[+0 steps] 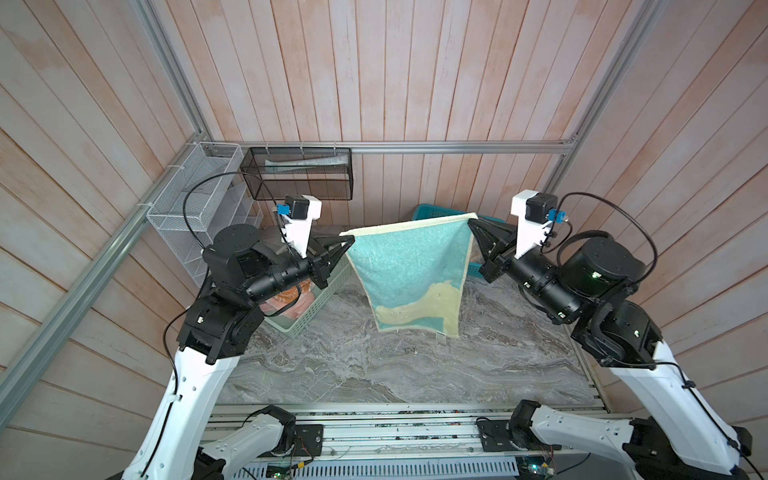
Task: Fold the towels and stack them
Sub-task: 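Lower the hanging towel onto the table with both grippers, folding it over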
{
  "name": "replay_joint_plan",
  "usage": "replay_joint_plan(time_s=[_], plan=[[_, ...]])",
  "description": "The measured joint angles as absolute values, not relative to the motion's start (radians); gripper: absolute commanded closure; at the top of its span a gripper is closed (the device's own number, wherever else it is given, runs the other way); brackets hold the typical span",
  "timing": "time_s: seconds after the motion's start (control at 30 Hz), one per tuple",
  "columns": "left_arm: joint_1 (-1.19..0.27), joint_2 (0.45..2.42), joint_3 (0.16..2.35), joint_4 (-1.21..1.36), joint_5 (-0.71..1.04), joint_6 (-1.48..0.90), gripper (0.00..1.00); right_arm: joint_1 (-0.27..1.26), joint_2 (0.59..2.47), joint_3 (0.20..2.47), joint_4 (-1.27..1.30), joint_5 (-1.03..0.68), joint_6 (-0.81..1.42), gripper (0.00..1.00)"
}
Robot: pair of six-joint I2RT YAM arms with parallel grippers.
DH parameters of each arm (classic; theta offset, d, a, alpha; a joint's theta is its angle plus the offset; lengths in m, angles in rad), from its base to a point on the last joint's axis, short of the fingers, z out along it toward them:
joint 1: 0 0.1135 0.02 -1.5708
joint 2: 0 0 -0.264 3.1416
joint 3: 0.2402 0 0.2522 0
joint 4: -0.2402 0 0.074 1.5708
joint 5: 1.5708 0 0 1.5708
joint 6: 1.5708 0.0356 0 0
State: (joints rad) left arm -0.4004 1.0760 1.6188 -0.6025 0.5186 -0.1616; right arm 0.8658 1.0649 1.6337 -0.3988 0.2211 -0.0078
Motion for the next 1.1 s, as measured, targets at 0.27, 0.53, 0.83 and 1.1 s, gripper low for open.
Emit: replay_joint_plan(time_s=[0.27,0.53,0.83,1.1], plan=[[-0.316,1.235,1.683,-0.659,0.522,-0.162,1.0,0.656,1.251,1.682,-0.469,0.144,0.019,1.0],[-0.184,1.508,1.503,-0.543,0.636,-0.159,1.0,0.438,1.505,1.437,-0.321,-0.166,0.087,1.0],[-0.14,1.76,1.412,-0.354,0.679,-0.15,1.0,0.384,1.764,1.379,-0.174,-0.28,0.077,1.0],[-0.176,1.608,1.124,-0.212,0.682,-0.178,1.0,0.39,1.625,1.192,-0.124,-0.294,0.069,1.0]])
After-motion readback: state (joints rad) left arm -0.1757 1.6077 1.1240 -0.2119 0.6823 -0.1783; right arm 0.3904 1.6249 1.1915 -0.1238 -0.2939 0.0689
